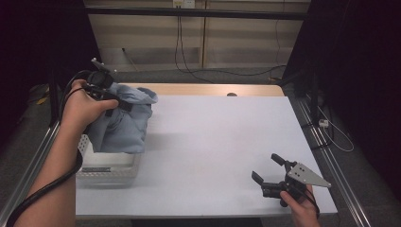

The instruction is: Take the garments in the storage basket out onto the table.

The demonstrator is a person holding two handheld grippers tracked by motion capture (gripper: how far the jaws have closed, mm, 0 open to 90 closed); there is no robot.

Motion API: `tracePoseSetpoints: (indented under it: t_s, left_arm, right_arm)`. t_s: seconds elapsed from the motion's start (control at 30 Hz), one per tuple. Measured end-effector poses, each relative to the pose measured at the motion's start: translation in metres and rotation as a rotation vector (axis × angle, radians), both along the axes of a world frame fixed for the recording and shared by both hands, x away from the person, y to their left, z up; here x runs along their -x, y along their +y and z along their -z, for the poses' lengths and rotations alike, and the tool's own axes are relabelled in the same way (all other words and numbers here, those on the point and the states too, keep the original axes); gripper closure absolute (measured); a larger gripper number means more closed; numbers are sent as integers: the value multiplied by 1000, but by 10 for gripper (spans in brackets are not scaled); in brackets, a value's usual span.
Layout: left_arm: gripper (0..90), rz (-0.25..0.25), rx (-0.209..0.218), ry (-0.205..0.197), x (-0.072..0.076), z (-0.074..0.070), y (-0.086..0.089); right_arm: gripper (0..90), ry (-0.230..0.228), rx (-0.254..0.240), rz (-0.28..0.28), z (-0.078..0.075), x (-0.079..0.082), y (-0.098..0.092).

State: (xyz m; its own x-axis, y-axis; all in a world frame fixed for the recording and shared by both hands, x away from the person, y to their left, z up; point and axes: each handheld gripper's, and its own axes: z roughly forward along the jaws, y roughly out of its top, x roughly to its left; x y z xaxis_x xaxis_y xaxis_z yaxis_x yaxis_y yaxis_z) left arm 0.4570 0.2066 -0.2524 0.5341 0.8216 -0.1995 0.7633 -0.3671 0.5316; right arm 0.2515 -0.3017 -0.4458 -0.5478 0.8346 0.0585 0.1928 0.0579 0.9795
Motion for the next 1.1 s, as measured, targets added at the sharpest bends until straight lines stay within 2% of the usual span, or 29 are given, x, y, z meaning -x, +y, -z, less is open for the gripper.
tracePoseSetpoints:
  t_s: [0.83, 1.1]
  left_arm:
    - [688, 23, 12, -23, -1, -23, -10]
    - [687, 48, 43, -29, 0, -25, -19]
  right_arm:
    - [22, 2, 0, 0, 0, 0, 0]
    - [22, 1, 0, -1, 0, 0, 0]
